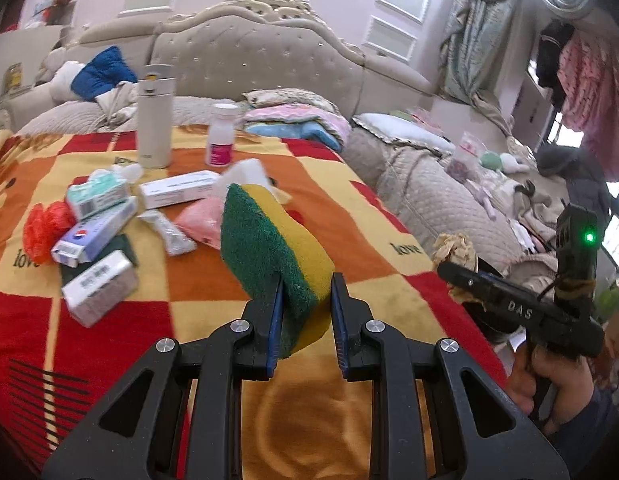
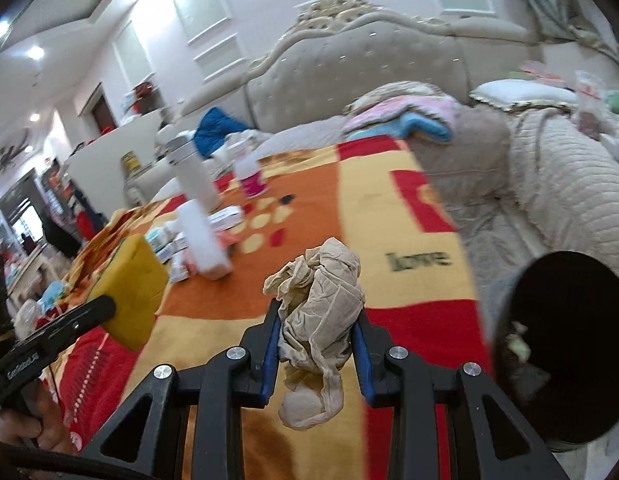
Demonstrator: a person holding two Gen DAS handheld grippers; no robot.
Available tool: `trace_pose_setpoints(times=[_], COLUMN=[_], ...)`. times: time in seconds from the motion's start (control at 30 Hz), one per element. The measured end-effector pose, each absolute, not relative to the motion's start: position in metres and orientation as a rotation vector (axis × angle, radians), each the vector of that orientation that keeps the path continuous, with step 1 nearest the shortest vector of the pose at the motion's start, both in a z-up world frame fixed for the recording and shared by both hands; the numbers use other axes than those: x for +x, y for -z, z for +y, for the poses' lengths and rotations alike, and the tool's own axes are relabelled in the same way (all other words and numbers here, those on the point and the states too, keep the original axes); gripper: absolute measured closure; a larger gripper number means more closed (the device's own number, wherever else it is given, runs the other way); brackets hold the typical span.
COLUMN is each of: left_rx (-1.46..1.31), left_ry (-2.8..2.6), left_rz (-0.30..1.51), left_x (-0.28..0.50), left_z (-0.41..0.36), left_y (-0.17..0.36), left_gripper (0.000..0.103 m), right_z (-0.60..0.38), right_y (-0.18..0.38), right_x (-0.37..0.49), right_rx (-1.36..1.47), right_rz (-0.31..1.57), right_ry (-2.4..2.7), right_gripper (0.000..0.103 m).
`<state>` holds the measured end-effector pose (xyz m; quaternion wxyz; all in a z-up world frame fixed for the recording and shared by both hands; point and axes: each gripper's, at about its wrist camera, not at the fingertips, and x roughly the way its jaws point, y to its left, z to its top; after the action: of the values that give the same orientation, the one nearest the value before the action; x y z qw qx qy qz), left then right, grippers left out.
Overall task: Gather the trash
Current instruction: 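Carry sponge and tissue over the black bin and open both grippers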
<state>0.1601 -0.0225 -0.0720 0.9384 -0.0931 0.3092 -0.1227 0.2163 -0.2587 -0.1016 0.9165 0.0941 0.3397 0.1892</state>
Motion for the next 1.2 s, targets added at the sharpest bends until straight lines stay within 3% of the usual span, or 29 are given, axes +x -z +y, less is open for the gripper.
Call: trace_pose_setpoints(times=[0.77,1.2], left_rx=[-0.070,-0.029], left_ry=[0.539,0.743], left_rz=[0.664,0.739], left_x=[0.186,0.224], left_z=[-0.202,-0.298], left_y=[0.066,0.084], left_gripper=[0.083,0.083], right_z=[-0.445,-0.482], right_y=[0.111,0.132], right_x=[0.183,0.193], right_rx=[0.379,0.452], right_rz=[0.702,0.750], right_ry=[0.055,0.106], right_gripper=[0.073,0.073])
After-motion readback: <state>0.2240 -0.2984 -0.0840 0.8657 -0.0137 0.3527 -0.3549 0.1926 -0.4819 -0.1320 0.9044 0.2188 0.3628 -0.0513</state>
